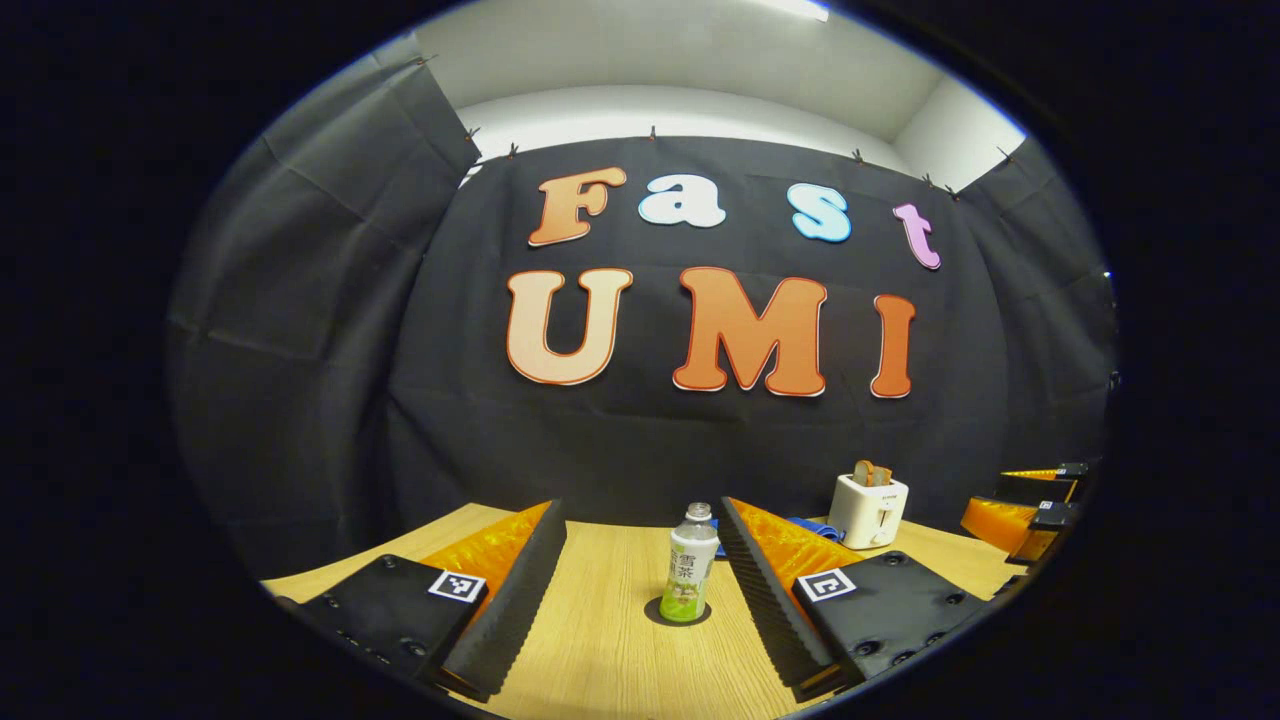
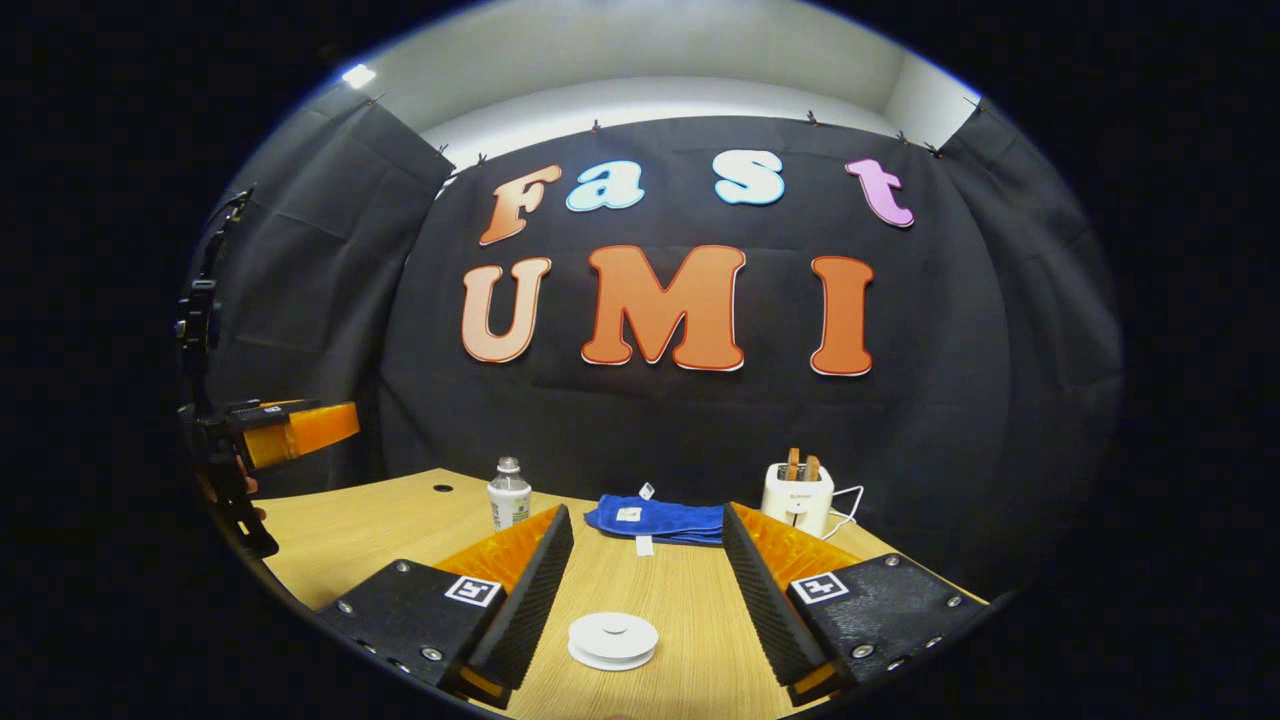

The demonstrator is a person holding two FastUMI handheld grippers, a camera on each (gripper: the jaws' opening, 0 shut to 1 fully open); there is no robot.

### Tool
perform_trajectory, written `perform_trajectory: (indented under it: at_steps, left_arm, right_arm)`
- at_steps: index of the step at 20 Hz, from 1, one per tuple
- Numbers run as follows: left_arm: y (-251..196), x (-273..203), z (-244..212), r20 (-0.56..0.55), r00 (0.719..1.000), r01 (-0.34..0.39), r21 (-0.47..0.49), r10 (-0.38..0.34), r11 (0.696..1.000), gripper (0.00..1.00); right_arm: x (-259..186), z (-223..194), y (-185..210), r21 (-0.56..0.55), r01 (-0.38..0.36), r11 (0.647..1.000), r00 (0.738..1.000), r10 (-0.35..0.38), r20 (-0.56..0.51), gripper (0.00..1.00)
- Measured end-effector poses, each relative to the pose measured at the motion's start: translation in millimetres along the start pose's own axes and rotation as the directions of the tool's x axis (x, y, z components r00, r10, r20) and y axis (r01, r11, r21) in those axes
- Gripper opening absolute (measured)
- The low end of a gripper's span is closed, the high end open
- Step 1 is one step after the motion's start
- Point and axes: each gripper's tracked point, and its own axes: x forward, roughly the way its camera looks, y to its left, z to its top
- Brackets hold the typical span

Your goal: Open the teacup lid with one hand, grasp the water bottle and pour water into the teacup with the other hand; after pouring, place the water bottle on the coaster and then close the teacup lid.

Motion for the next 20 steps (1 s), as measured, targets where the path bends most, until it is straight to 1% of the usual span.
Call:
perform_trajectory:
  at_steps: [2,5,6,9,10,11,14,20]
  left_arm:
    - [9.1,-6.4,8.1,0.017,0.999,-0.028,0.018,0.027,0.999,0.98]
    - [8.6,-17.5,18.7,0.053,0.998,-0.04,0.055,0.037,0.998,0.97]
    - [9.2,-16.9,25.2,0.087,0.995,-0.055,0.069,0.049,0.996,0.97]
    - [-1.8,-16.7,17.9,0.086,0.996,-0.042,0.095,0.034,0.995,0.97]
    - [-5.3,-16.7,15.7,0.08,0.996,-0.034,0.098,0.026,0.995,0.97]
    - [-7.9,-16.2,14.3,0.079,0.997,-0.026,0.1,0.018,0.995,0.97]
    - [-6.9,-14.7,11.7,0.078,0.997,-0.034,0.112,0.025,0.993,0.97]
    - [-8.4,-14.7,10.0,0.073,0.997,-0.027,0.112,0.019,0.993,0.96]
  right_arm:
    - [-4.3,11.9,-5.2,0.007,0.02,1.0,1.0,-0.02,0.019,0.9]
    - [-8.9,28.4,-9.7,0.026,0.046,0.999,0.997,-0.047,0.064,0.9]
    - [-8.6,29.6,-9.4,0.035,0.05,0.998,0.996,-0.052,0.07,0.9]
    - [-9.3,28.4,0.2,0.035,0.03,0.999,0.997,-0.033,0.072,0.9]
    - [-9.7,31.0,-2.1,0.029,0.04,0.999,0.996,-0.042,0.077,0.94]
    - [-9.8,33.2,-2.0,0.024,0.043,0.999,0.995,-0.045,0.085,0.9]
    - [-12.5,36.1,-2.2,0.042,0.038,0.998,0.994,-0.042,0.097,0.9]
    - [-11.4,34.6,-8.1,0.035,0.054,0.998,0.994,-0.057,0.089,0.9]
